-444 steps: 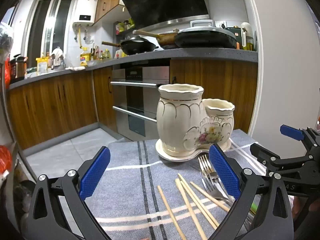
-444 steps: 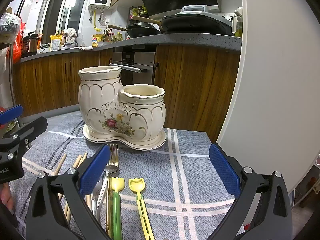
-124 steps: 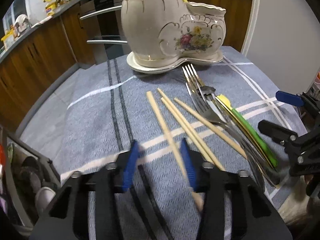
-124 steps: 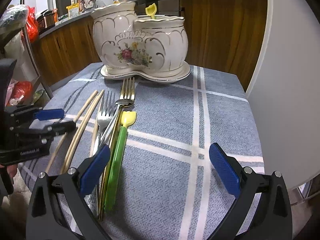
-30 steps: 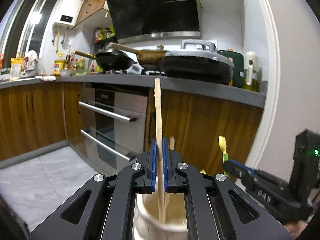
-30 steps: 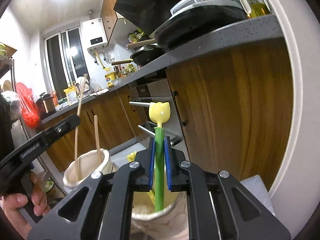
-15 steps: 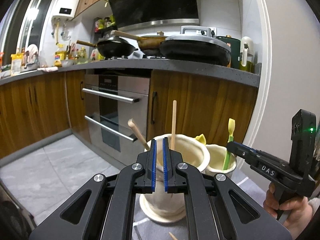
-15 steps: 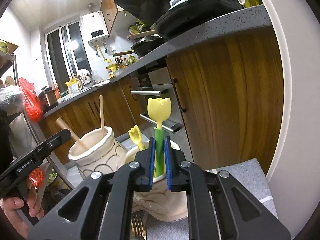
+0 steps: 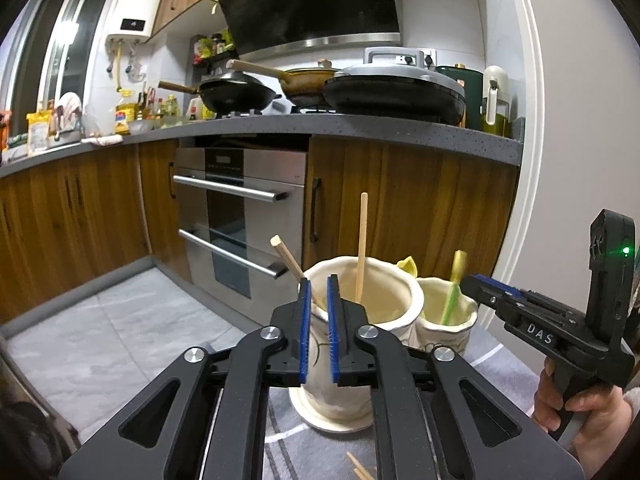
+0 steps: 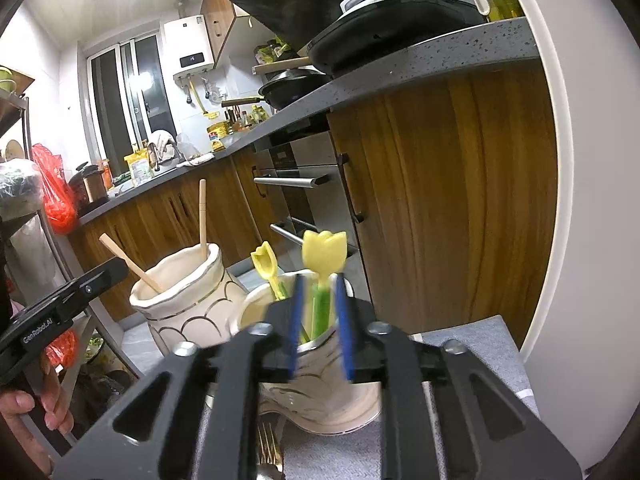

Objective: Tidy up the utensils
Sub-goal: 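Open both tools to release the chopstick and the green spoon, then move the left tool back to the table and grasp a third chopstick, then grasp a silver fork with the right tool while the left tool holds the chopstick, then lower the chopstick into the tall cup while the right tool lowers the silver fork into the short cup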

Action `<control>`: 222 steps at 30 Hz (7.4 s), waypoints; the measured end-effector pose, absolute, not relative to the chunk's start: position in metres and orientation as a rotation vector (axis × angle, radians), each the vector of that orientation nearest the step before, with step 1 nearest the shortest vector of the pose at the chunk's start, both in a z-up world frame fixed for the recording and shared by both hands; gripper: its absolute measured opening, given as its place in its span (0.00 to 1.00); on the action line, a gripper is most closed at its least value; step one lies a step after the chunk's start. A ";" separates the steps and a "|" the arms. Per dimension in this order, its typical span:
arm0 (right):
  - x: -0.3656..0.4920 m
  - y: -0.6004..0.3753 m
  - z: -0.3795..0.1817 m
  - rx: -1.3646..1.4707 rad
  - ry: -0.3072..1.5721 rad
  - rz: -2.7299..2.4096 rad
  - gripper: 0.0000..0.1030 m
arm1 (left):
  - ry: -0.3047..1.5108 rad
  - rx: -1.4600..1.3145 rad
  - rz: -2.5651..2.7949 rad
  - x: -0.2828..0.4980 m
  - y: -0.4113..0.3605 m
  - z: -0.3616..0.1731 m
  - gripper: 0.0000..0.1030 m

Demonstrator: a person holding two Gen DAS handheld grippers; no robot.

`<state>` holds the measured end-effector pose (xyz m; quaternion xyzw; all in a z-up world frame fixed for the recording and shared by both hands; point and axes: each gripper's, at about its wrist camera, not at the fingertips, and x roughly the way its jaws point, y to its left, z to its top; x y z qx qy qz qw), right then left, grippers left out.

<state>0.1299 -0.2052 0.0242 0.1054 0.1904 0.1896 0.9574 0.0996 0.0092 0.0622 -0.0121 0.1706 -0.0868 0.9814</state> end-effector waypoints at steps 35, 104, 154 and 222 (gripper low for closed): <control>0.048 -0.237 0.039 0.137 0.385 0.372 0.95 | 0.403 -0.102 -0.108 0.015 0.040 0.066 0.95; 0.025 -0.173 -0.047 -0.111 0.799 0.570 0.48 | 0.902 0.110 -0.203 0.025 -0.009 -0.055 0.09; 0.002 -0.184 0.006 0.021 0.573 0.650 0.05 | 0.872 0.069 -0.290 0.021 0.002 -0.037 0.04; 0.146 -0.198 0.039 0.339 0.260 0.448 0.05 | 0.226 0.015 -0.225 0.108 -0.012 0.079 0.04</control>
